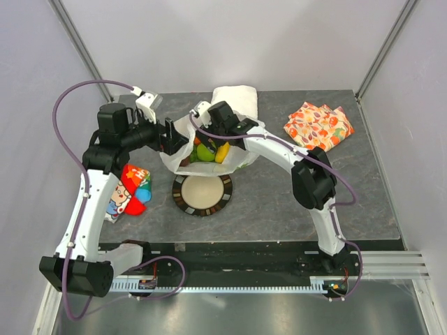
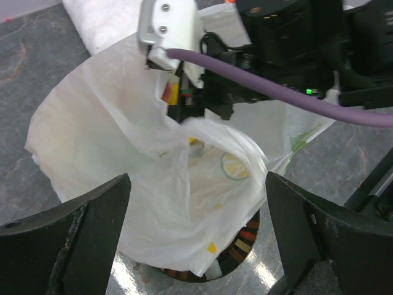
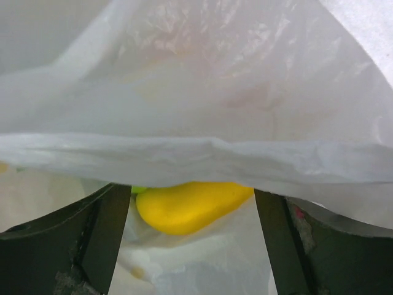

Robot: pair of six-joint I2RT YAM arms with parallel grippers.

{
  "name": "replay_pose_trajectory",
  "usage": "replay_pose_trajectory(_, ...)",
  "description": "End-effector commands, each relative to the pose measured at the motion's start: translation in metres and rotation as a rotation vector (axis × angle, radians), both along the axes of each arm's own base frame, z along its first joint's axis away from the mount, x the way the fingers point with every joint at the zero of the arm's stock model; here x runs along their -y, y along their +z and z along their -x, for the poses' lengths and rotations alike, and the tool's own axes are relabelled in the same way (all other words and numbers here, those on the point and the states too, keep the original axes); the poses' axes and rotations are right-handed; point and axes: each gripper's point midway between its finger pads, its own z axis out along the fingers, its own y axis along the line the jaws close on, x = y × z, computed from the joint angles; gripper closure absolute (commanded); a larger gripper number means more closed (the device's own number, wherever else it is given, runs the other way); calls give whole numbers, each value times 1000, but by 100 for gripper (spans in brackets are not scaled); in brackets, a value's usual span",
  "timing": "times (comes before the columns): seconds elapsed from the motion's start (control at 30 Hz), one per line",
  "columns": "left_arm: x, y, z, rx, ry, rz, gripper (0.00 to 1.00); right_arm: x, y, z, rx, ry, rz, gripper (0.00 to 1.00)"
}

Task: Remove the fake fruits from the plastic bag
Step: Take out the fake fruit from the plastic bag.

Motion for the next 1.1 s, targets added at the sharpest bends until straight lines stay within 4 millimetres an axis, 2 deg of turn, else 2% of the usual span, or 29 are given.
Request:
replay_pose_trajectory(0.0,11,16,15,38,-67,60,2,-11,2,-24,11,-50,-66,11)
replay_pose_trajectory(0.27,18,5,44,95,-154,25,1,-23,-5,-51,33,-79,-114,14)
replay_pose_trajectory(0.3,19,1,41,85,-148,19,1,-25,-4,-52,37,-79,-119,16)
replay_pose_trajectory(0.4,26,-10,29,65,-138,-4,1,-28,-5,-57,50,-75,-124,30)
replay_pose_trajectory(0.5,37,-11,14,95,-121,-24,1,-26,-9,-57,51,-72,-105,49)
replay_pose_trajectory(0.53,45,-18,11,90,-120,-44,1,-24,-8,-57,50,-74,-102,55)
replay_pose_trajectory(0.63,43,-25,-12,106,-17,-90,6,-19,7,-50,45,-86,-112,62)
replay_pose_trajectory(0.67,37,-27,-19,107,34,-103,9,-15,22,-44,54,-85,-126,64)
replay_pose_trajectory(0.73,34,-27,-29,113,77,-101,19,-10,37,-37,56,-87,-147,68)
replay_pose_trajectory(0.77,32,-31,-34,107,95,-113,23,-3,51,-30,63,-88,-160,68)
replay_pose_trajectory(0.83,33,-31,-43,119,104,-119,43,3,63,-22,62,-91,-177,70)
replay_pose_trajectory(0.87,31,-35,-50,109,127,-128,54,9,74,-15,65,-92,-190,71)
replay_pose_trajectory(0.9,31,-36,-54,99,143,-126,85,12,80,-12,68,-92,-198,73)
replay_pose_trajectory(0.93,30,-36,-57,97,155,-125,95,17,91,-6,76,-87,-210,74)
replay_pose_trajectory(0.97,29,-36,-61,98,171,-126,98,19,97,-1,76,-78,-216,75)
replay_pose_trajectory(1.03,31,-34,-64,106,167,-117,98,19,109,9,82,-37,-231,76)
replay_pose_trajectory(1.07,32,-31,-64,112,166,-110,98,17,120,25,66,27,-264,76)
